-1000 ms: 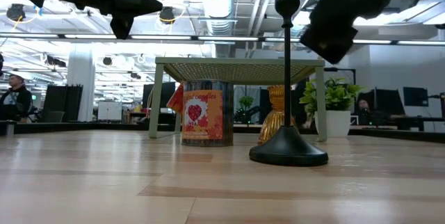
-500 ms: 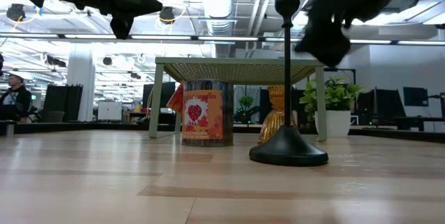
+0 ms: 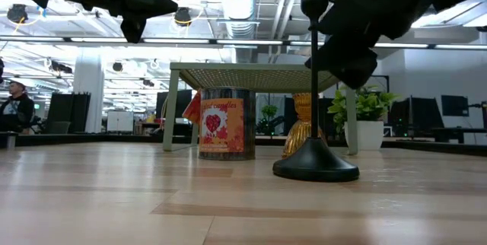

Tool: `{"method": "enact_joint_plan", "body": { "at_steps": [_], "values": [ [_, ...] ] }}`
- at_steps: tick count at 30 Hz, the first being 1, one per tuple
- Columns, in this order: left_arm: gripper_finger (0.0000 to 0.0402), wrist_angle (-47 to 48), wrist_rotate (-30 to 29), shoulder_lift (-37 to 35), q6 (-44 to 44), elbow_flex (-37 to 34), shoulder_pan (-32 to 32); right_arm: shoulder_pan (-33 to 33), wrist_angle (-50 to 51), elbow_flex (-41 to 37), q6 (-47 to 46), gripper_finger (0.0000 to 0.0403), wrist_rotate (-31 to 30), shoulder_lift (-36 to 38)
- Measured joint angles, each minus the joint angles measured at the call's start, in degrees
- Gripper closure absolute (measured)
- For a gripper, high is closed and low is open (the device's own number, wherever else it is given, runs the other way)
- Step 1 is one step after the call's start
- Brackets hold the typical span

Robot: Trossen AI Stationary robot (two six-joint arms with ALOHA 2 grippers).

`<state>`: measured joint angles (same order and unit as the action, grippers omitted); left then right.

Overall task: Pick & Place candle stick holders
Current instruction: Put the black candle holder on the shelf

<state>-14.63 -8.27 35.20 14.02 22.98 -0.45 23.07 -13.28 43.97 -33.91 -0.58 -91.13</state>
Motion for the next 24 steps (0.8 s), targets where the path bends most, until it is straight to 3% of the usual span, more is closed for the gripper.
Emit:
{"method": "enact_joint_plan", "body": {
  "at_steps": [12, 24],
  "values": [
    [0.039, 0.02, 0.0, 0.0, -0.01, 0.0, 0.0, -0.09, -3.32, 0.0, -0.68, 0.0267, -0.33, -0.07],
    [0.039, 0.02, 0.0, 0.0, 0.0, 0.0, 0.0, -0.33, -3.68, 0.02, -0.64, 0.0364, -0.67, -0.09]
  ]
}}
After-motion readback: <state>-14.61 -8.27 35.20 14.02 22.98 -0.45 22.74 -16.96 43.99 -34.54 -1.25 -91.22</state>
